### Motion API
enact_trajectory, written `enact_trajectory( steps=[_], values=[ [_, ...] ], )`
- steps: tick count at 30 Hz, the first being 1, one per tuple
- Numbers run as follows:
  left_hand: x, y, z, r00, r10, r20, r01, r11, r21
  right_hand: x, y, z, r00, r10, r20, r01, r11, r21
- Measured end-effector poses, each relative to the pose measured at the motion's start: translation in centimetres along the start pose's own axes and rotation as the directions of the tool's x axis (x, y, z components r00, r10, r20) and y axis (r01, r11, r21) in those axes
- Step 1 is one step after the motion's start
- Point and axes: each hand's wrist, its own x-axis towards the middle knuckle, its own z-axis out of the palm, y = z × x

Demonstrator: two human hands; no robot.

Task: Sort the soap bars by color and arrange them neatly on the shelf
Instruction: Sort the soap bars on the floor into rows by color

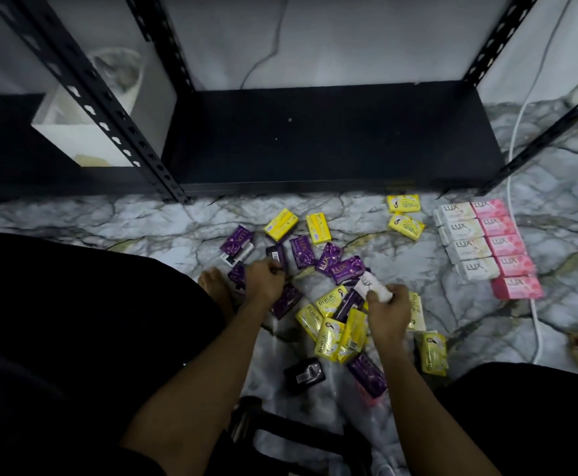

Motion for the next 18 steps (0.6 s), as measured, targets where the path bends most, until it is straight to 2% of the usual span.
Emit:
enact_trajectory(
  steps=[4,8,15,18],
  values=[
    [3.7,-1.4,-3.1,0.974,-0.131,-0.185,0.133,0.991,-0.002,0.1,-1.9,2.9,0.989,-0.018,0.144,0.01,0.998,0.056],
    [6.9,-3.9,-4.3,0.97,-0.164,-0.179,0.181,0.98,0.085,0.0,-2.6,5.8,0.966,0.023,0.257,-0.052,0.993,0.109],
    [10.8,-7.0,-3.4,0.989,-0.149,-0.012,0.149,0.986,0.071,-0.1,-2.2,8.4,0.919,0.078,0.387,-0.132,0.985,0.115],
    [11.9,-8.4,-2.0,0.993,-0.104,0.056,0.088,0.968,0.236,-0.1,-1.6,8.7,0.909,0.094,0.406,-0.15,0.983,0.109]
  ],
)
